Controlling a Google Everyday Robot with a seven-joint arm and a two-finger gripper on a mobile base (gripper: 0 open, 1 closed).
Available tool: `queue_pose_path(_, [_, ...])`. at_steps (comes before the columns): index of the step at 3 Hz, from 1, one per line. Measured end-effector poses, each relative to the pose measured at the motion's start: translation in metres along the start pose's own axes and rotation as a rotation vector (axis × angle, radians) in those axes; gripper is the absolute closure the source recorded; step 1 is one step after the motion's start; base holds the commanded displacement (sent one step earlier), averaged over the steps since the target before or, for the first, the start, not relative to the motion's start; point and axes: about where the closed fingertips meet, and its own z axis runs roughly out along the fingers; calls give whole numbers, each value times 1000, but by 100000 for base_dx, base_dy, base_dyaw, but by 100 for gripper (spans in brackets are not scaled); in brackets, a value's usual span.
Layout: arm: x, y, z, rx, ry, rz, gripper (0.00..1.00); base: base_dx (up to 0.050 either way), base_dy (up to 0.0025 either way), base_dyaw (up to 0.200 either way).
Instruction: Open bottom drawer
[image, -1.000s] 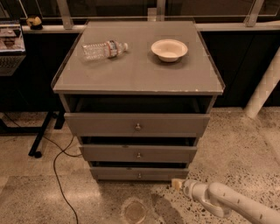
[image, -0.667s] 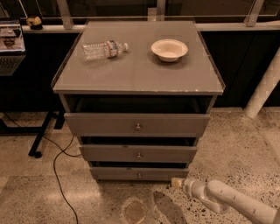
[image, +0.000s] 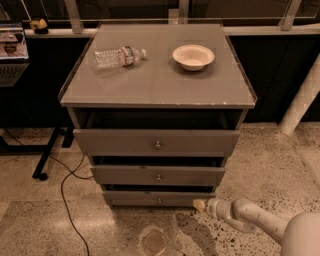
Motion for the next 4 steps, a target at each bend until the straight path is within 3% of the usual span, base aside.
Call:
queue_pose_path(1, [-13,-2,7,15,-48,15,100,0,0,0])
queue_pose_path(3, [-10,-6,10,62,-78,44,100,0,0,0])
queue_pose_path(4, [-16,-13,21,117,-132,59,100,0,0,0])
